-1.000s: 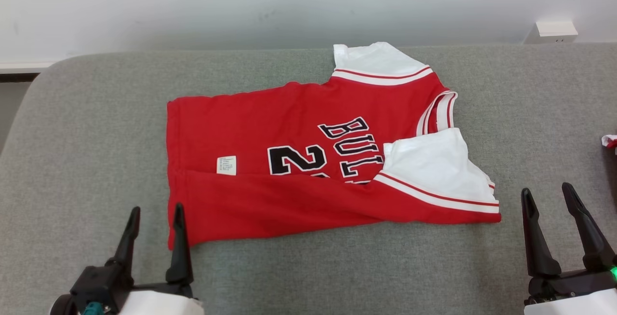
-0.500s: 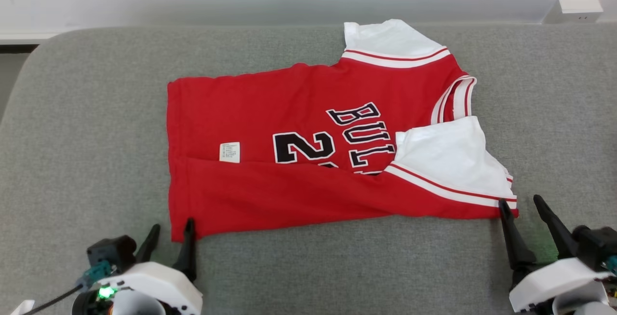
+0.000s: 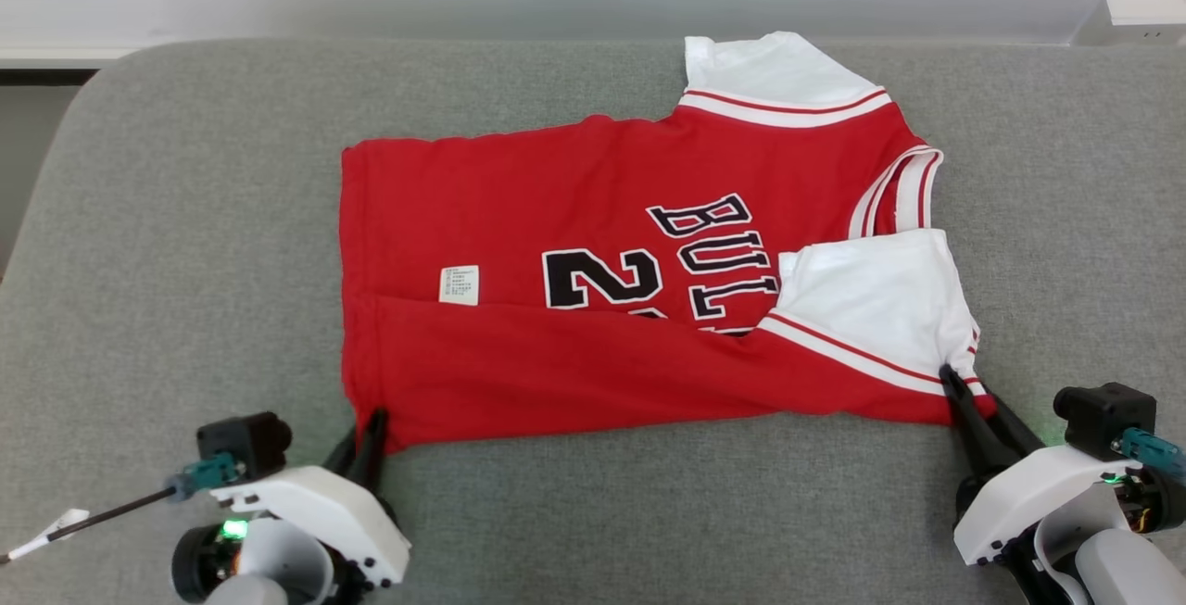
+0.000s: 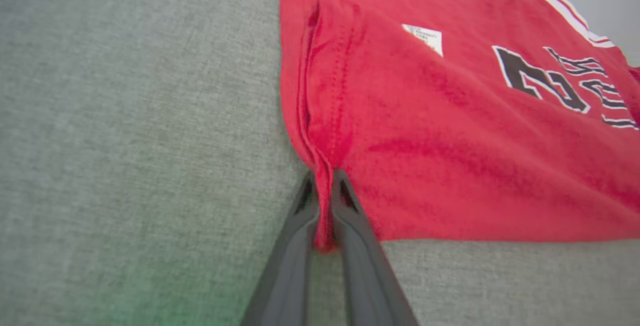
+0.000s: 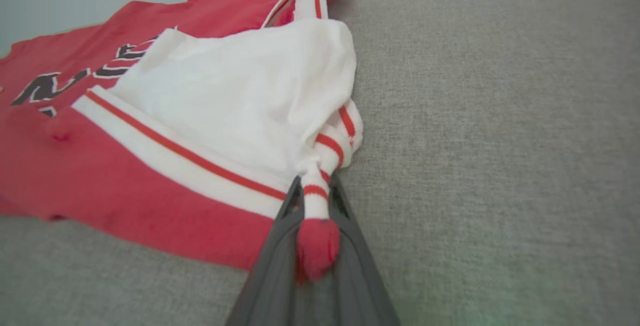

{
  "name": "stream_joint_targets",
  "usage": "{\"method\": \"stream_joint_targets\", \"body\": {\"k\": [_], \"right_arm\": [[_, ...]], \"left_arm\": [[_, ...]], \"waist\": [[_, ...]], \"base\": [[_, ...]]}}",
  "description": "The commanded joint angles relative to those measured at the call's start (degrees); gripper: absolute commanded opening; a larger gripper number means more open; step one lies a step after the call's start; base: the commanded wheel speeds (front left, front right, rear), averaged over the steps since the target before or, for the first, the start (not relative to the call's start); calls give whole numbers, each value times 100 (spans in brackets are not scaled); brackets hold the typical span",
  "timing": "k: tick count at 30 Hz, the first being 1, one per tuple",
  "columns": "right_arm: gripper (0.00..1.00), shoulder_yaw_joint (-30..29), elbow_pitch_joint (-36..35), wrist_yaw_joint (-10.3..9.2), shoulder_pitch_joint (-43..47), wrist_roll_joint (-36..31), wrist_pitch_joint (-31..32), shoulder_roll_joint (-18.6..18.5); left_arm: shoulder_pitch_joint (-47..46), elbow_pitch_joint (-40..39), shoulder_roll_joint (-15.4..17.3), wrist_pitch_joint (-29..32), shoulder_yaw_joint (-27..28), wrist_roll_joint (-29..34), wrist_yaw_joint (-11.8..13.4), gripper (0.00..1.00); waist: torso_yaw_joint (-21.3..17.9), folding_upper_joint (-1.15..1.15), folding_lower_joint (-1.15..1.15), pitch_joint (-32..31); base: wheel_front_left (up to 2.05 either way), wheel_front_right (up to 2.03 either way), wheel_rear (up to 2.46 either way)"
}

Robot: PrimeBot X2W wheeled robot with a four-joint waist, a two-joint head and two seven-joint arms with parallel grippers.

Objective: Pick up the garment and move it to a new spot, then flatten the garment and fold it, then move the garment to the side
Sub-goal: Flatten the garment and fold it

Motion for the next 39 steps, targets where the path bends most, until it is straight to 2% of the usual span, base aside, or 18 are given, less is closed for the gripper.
{"method": "stream_joint_targets", "body": {"k": [1,10,16,20,29,34,35,36,37,39], "right_arm": [[0,121,127,-3,140,100,158,-25],[0,-149,-506,-10,458,269,-203,-224],[0,-448,-999,-10,1050,151,-136,-151],[0,-679,-1429,-9,1659,62,-33,31],[0,-1287,-2547,-9,3125,-256,454,732],[0,-1343,-2786,-9,3380,-326,680,911],[23,-1348,-2796,-9,3388,-354,697,933],[67,-1357,-2785,-9,3378,-385,721,945],[100,-1371,-2764,-9,3358,-396,729,963],[100,-1428,-2750,-9,3279,-505,639,962]], "left_arm": [[232,-50,-62,53,-128,-13,-36,0],[586,-1312,250,-160,187,61,221,0],[1055,-1859,426,186,190,51,412,0],[1471,-2097,540,439,206,-46,510,0],[2266,-2278,741,798,384,-316,671,0],[2382,-2161,728,893,379,-416,662,0],[2388,-2112,723,905,349,-400,649,0],[2387,-2047,727,895,326,-359,659,41],[2398,-1960,709,928,292,-417,608,100],[2368,-1863,617,745,353,-441,640,100]], "waist": [[-6,0,0,-14],[-38,0,0,-139],[-107,0,0,-310],[-200,0,0,-480],[-387,0,0,-812],[-420,0,0,-849],[-422,0,0,-853],[-420,0,0,-855],[-416,0,0,-856],[-407,0,0,-861]], "base": [[0,0,0],[0,0,0],[0,0,0],[0,0,0],[0,0,0],[0,0,0],[0,0,0],[0,0,0],[0,0,0],[0,0,0]]}}
